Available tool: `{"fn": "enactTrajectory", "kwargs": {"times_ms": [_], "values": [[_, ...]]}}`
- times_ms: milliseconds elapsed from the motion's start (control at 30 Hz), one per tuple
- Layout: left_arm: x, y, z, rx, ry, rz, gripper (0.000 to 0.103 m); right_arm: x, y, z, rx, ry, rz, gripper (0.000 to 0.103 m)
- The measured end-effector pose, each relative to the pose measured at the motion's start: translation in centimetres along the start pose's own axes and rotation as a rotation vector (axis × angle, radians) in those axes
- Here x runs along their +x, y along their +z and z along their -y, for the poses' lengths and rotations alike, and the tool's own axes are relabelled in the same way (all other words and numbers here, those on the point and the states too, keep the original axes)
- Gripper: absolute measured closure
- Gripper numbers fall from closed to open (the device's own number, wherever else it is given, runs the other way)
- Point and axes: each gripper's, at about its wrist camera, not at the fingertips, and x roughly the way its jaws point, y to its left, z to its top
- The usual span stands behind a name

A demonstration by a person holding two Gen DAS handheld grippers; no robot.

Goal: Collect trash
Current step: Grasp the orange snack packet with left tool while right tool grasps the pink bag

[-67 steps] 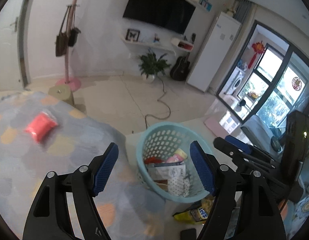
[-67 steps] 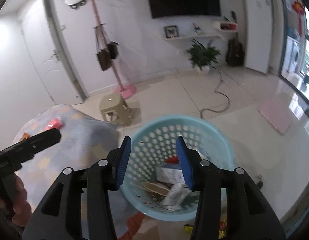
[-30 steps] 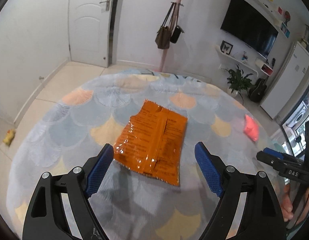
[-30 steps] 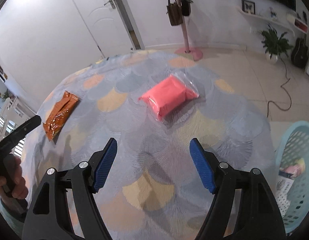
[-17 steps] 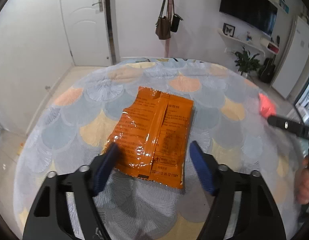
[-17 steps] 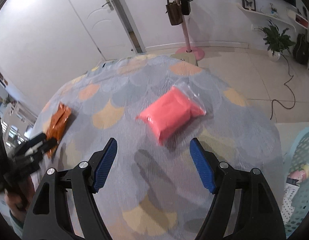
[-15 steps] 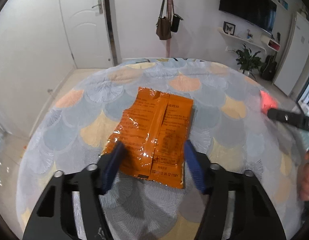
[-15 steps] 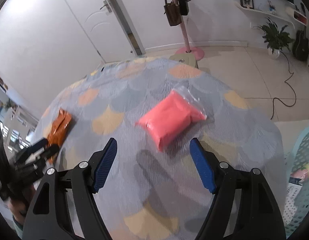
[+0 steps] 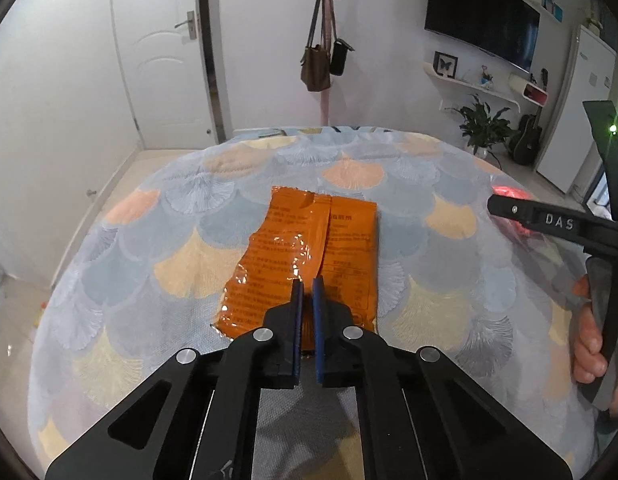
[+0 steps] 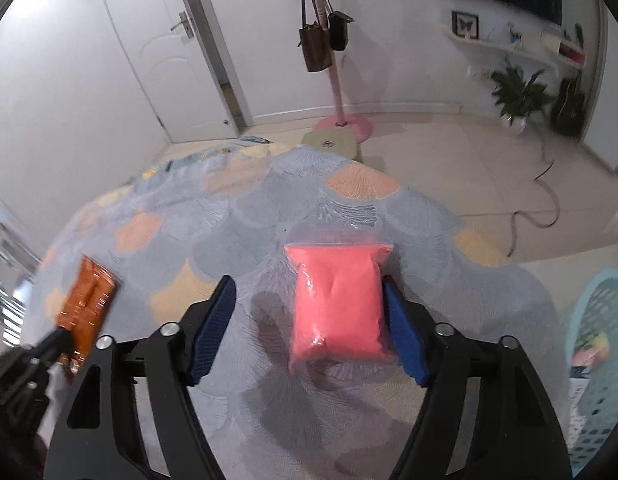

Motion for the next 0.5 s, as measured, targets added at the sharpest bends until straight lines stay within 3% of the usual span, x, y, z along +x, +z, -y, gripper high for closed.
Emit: {"fn": "enactTrajectory", "kwargs": {"times_ms": [33,167,500], "values": [[-0.3,0.0,-0.1,-0.005,-0.004,0.015,0.102,-0.1,-0.1,0.0,-0.002,-0.009,0.002,0.042],[-1.4,0.0,-0.7,-0.041,-0.045,0.07,0.103,-0.3,-0.6,-0.2,-0.024,-0.045,0.012,0.066],[-3.8,0.4,0.1,-0.072,-0.158,0.135,0.103,-3.8,-2.2,0.0,-0.058,0.116,0.097,0.069]]}}
